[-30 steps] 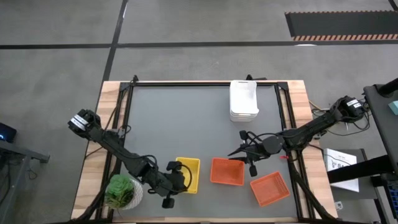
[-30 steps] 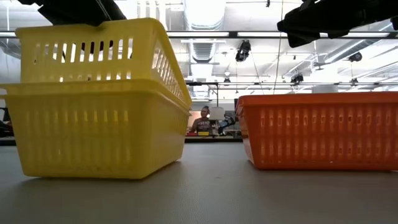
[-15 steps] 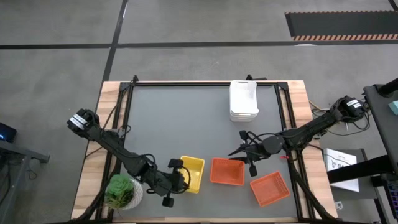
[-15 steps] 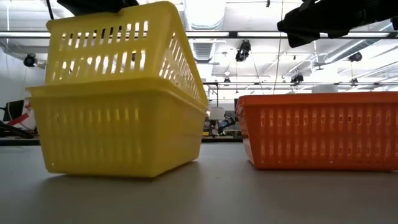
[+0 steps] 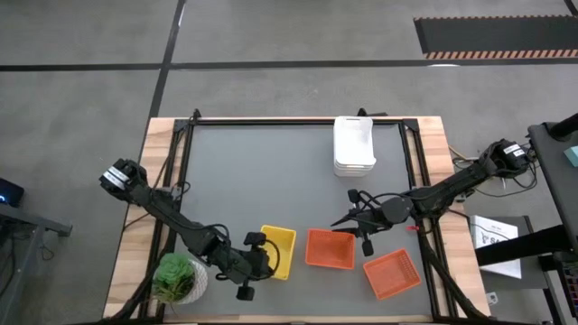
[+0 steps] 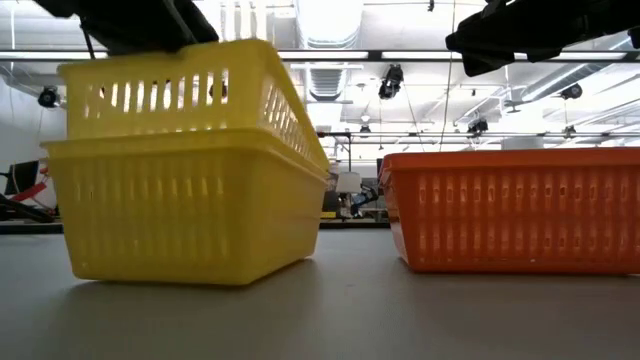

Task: Stack baskets by color
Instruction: Stack the left yellow bin on top of the right yellow bin, then stack the right orange bin on top of the left orange bin

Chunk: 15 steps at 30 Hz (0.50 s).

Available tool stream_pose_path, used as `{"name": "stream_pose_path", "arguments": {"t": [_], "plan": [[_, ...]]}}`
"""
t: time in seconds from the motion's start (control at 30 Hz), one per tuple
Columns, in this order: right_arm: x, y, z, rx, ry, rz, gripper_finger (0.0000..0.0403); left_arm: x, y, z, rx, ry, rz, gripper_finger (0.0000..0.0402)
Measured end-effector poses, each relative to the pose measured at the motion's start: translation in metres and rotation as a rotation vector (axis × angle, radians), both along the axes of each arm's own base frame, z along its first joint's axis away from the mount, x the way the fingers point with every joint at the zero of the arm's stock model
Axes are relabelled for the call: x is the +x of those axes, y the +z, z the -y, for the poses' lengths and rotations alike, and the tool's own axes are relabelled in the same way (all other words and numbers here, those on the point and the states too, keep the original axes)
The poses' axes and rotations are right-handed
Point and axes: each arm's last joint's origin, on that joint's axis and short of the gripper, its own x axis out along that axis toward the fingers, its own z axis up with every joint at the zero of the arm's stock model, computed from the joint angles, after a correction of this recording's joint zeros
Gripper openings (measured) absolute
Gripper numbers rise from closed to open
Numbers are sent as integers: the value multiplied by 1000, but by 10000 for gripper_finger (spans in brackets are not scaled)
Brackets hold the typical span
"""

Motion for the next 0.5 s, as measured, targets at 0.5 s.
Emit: {"name": "stream_pose_path", "arguments": {"t": [0.5], "plan": [[0,0,0,6,-2,-1,52,-1,4,-2,51,-35,26,143]]}}
